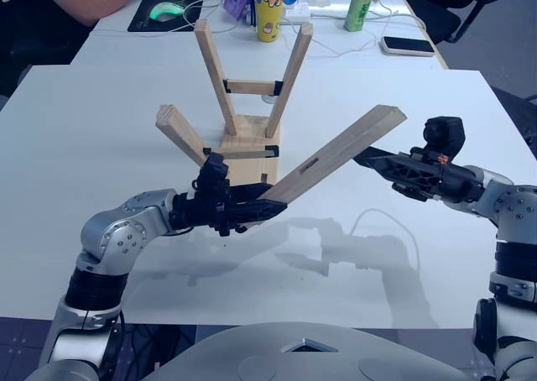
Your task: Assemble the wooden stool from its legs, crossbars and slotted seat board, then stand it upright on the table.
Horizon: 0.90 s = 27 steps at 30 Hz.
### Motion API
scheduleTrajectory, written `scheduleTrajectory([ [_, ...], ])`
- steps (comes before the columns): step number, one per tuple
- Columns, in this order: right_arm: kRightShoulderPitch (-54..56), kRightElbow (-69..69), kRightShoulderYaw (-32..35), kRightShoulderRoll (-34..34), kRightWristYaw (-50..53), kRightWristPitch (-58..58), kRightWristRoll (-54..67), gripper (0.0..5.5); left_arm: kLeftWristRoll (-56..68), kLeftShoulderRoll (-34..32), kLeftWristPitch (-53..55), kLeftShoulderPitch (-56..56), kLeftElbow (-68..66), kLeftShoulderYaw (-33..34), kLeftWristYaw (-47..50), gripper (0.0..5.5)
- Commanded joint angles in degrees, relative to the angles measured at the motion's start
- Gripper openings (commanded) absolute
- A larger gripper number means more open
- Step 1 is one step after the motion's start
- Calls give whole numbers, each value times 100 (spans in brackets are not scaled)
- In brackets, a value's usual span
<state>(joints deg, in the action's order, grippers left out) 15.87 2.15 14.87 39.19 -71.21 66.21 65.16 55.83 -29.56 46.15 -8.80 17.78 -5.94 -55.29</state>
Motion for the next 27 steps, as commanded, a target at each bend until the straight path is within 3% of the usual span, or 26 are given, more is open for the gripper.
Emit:
scheduleTrajectory([
  [1,86,130,22,-29,165,99,171,417,-67,-11,89,-24,-55,-45,-98,208],
  [13,99,161,-201,-167,263,-199,37,417,16,17,406,32,-4,-93,-144,208],
  [27,15,196,-354,-99,142,-322,-112,210,-41,-43,609,-38,-79,-11,-217,208],
])
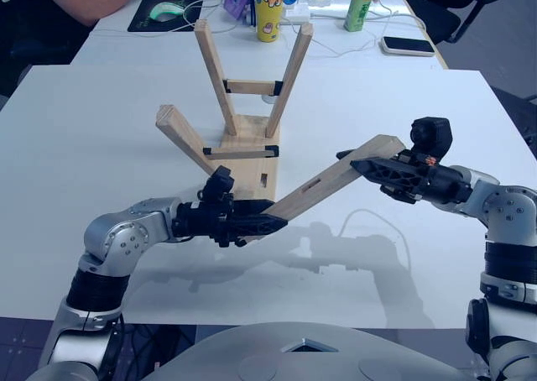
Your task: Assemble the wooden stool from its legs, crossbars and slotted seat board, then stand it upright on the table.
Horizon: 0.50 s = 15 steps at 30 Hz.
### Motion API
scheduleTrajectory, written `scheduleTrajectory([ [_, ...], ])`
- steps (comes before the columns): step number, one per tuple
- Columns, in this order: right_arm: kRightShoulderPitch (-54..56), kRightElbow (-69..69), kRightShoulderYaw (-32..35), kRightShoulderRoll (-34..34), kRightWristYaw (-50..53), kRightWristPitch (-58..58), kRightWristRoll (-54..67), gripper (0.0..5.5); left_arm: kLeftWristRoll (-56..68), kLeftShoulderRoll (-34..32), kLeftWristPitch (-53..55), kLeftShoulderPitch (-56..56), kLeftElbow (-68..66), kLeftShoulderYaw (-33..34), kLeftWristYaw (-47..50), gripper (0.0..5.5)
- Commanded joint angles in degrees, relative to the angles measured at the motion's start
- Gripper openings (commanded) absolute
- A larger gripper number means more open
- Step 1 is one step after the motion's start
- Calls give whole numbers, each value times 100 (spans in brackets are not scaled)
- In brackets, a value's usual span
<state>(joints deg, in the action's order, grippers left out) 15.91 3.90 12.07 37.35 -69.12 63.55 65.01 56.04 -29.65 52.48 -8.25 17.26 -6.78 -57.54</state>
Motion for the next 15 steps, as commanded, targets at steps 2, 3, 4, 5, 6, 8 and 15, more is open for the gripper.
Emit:
scheduleTrajectory([
  [2,17,-3,-73,80,-73,-88,-132,210,-94,26,-126,-104,-16,113,22,208],
  [3,3,3,-67,80,-75,-105,-140,209,-136,43,-180,-107,-21,129,45,246],
  [4,-5,3,-63,84,-84,-119,-154,208,-115,82,-191,-114,-39,172,77,254],
  [5,-6,-5,-66,91,-86,-138,-187,207,-123,115,-232,-116,-50,207,114,278],
  [6,-9,-14,-84,111,-106,-167,-241,207,-107,160,-244,-118,-70,259,188,294],
  [8,-60,-25,-123,181,-134,-255,-386,207,-108,233,-302,-118,-114,349,306,325],
  [15,-131,-452,-138,907,-670,-700,-1037,207,-1473,16,-1434,249,41,-82,382,395],
])
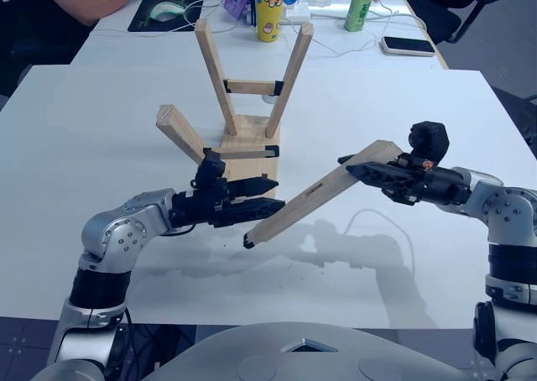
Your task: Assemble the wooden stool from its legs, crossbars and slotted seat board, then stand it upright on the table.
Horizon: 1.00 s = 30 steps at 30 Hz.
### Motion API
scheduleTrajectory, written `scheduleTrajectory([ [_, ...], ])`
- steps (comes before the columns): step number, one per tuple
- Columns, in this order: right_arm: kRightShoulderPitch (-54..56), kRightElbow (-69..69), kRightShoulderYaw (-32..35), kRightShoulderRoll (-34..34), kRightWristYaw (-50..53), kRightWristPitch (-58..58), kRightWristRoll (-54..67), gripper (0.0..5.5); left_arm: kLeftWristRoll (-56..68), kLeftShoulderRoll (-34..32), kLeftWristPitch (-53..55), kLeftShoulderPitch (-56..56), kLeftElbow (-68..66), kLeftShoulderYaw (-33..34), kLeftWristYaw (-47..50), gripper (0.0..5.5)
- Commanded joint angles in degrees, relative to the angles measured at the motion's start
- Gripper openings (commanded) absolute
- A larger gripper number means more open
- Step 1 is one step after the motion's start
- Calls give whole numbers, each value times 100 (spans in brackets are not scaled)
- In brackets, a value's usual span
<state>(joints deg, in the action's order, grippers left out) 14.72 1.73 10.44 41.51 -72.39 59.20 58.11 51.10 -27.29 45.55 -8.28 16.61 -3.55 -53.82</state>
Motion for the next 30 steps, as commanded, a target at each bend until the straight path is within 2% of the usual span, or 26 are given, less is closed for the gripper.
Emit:
scheduleTrajectory([
  [1,54,-406,60,646,-460,-363,-474,207,-1393,-256,-1096,338,105,-589,35,395],
  [5,549,-1102,1,1094,-892,-734,-917,207,-2949,-93,-2455,567,-208,-1117,609,395],
  [9,1132,-1577,-152,1034,-1045,-1034,-1229,207,-3583,145,-3090,630,-625,-1172,1052,395],
  [14,1628,-1588,-352,551,-750,-1421,-1515,207,-4136,-6,-3099,675,-979,-1372,1127,395],
  [21,1748,-1184,-358,-80,-310,-1775,-1576,207,-4330,-118,-2877,704,-1156,-1403,1039,395],
  [30,1894,-1187,-1135,-389,-238,-2557,-2490,206,-4337,-69,-2741,745,-1202,-1437,1033,395],
])
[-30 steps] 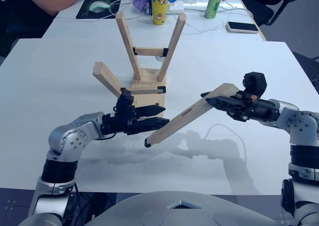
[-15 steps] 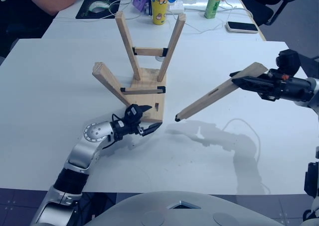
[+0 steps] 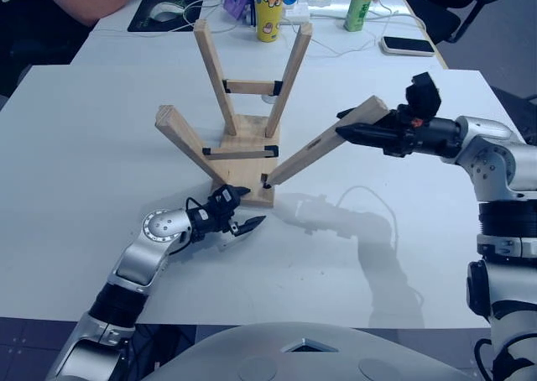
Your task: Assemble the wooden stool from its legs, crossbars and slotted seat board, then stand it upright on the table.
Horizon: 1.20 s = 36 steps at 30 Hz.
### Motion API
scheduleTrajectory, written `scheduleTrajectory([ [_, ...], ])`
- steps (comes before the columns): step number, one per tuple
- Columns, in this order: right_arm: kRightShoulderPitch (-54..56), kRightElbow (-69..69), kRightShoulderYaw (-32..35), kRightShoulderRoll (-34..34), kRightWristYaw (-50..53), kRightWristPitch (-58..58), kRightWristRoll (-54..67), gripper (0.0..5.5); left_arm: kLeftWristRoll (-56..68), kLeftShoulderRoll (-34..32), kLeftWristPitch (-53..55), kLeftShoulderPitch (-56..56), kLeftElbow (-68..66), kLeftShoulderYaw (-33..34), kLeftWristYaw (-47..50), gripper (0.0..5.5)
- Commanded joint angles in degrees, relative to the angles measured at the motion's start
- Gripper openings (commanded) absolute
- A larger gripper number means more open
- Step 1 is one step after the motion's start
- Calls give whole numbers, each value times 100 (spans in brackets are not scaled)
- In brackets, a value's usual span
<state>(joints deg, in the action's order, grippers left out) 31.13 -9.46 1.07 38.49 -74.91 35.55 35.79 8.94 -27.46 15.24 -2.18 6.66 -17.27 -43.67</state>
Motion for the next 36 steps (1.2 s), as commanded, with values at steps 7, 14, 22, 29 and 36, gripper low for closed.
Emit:
scheduleTrajectory([
  [7,455,-270,-521,-70,-18,-577,-782,205,-151,20,295,117,-247,-120,57,395],
  [14,724,-141,-923,38,-72,-879,-1236,205,-171,87,288,147,-280,-166,142,395],
  [22,623,511,-1453,1,10,-793,-1486,205,-144,147,317,223,-244,-170,240,395],
  [29,682,280,-1642,-368,393,-531,-1539,205,-142,228,317,268,-246,-220,312,395],
  [36,936,161,-1975,-454,225,-605,-1696,205,-148,289,287,309,-337,-226,360,395],
])
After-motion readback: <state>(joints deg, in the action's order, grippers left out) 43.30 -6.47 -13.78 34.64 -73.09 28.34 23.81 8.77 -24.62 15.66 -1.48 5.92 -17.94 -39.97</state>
